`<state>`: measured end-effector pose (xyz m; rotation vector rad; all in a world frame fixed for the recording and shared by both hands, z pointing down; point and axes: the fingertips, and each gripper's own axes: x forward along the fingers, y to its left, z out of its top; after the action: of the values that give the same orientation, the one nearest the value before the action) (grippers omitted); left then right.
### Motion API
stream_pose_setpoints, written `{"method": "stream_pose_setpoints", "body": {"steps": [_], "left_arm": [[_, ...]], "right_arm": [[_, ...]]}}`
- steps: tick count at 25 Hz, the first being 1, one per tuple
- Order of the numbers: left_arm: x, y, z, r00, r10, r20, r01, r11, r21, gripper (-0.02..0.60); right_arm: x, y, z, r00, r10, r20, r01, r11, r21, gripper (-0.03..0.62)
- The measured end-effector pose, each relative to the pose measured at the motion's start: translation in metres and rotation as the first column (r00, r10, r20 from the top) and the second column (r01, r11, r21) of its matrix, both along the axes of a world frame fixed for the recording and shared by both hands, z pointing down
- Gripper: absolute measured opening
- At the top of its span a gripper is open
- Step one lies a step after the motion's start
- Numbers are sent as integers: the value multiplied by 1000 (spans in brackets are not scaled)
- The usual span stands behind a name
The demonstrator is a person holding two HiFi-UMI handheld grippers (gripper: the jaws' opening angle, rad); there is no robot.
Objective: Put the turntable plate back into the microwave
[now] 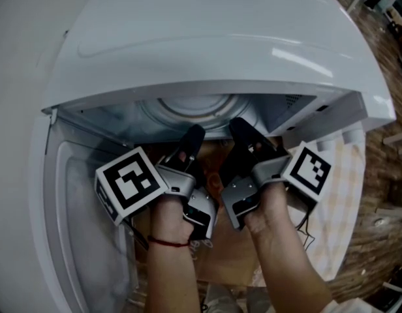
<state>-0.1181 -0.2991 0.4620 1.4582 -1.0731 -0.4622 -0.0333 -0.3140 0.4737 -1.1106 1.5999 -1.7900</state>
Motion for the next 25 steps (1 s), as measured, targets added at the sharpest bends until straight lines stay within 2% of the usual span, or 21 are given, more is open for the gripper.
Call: {"method": "stream_pose_setpoints", "body": {"steps": [10,17,25], "left_arm": [[-3,2,1,999,-45,-29,45,999,-5,69],[0,4,0,997,-52,-53,51,999,-7,75],[4,7,2,997,-58,-58,58,998,-2,80]], "right_arm": [[-3,2,-2,999,-34,2,34,999,22,43],[-6,5,-6,997,-80,-7,80,996,39,98],[-5,9,-3,995,-102,-2,102,994,42,101]]}}
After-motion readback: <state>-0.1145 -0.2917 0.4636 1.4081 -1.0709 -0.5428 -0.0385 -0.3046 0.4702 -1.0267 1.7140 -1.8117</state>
